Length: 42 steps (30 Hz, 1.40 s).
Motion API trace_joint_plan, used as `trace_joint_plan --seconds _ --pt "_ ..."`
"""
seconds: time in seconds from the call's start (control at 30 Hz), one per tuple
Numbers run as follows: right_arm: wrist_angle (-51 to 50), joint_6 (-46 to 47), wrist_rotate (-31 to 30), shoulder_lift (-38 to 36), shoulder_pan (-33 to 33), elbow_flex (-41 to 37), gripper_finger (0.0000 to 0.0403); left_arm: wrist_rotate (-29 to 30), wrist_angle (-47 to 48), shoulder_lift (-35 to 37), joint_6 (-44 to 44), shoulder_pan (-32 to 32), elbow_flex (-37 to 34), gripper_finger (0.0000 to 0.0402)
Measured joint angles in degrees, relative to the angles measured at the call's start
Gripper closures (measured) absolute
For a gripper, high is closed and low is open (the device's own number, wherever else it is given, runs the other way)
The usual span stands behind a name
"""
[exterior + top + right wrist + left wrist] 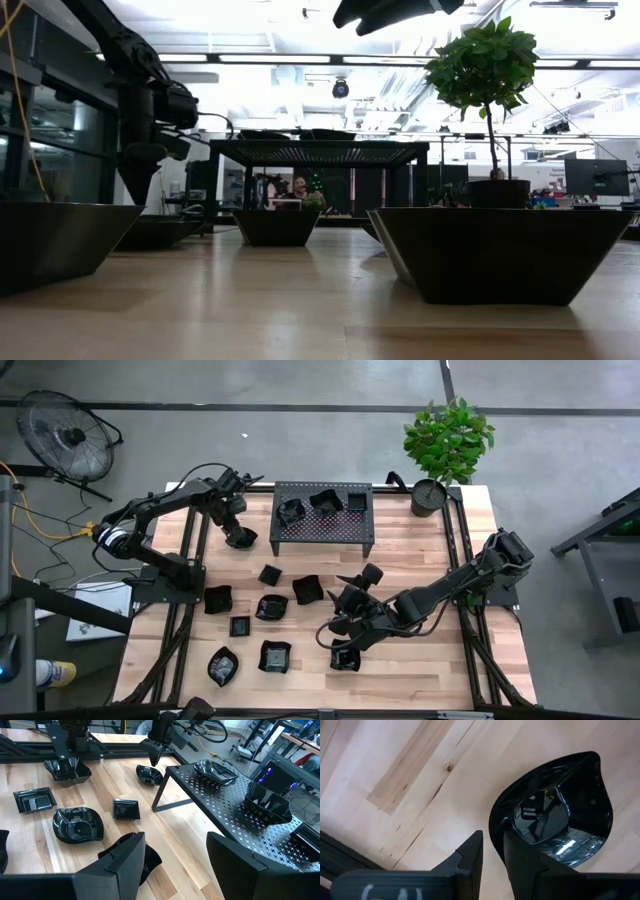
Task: Pick & Place Mini shaped plates
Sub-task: Stack the leaf shaped plate on top of the leaf shaped plate on the shelf
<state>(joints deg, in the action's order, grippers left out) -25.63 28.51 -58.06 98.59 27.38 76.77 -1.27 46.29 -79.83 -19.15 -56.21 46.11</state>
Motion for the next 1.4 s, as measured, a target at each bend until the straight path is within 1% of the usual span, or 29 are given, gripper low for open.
trace_joint_plan --seconds 0.17,0.33,0.47,0.77,0.87,1.4 --pt "0.0 -0.03 -0.05 0.0 0.0 0.0 0.0194 -0.01 -0.13 -0.34 0.45 0.0 0.0 0.0328" --pt "0.0 -0.17 -0.18 0.0 0.0 0.0 0.0194 0.08 -0.36 -3.03 1.02 0.0 0.0 0.0328" --pt "0.0 -0.23 -0.04 0.0 0.0 0.0 0.0194 2.11 -1.44 -3.43 1.46 -0.02 0.0 0.0328" --pt "0.0 -0.08 -0.05 0.0 0.0 0.0 0.0194 1.72 -1.69 -4.0 1.52 -0.02 0.0 0.0328" --pt "0.0 -0.04 0.1 0.0 0.0 0.0 0.0194 0.0 -1.39 -5.19 1.55 -0.02 0.0 0.0328" --pt "-0.02 -0.02 0.1 0.0 0.0 0.0 0.0194 0.26 -1.32 -5.46 1.48 0.07 -0.02 0.0328"
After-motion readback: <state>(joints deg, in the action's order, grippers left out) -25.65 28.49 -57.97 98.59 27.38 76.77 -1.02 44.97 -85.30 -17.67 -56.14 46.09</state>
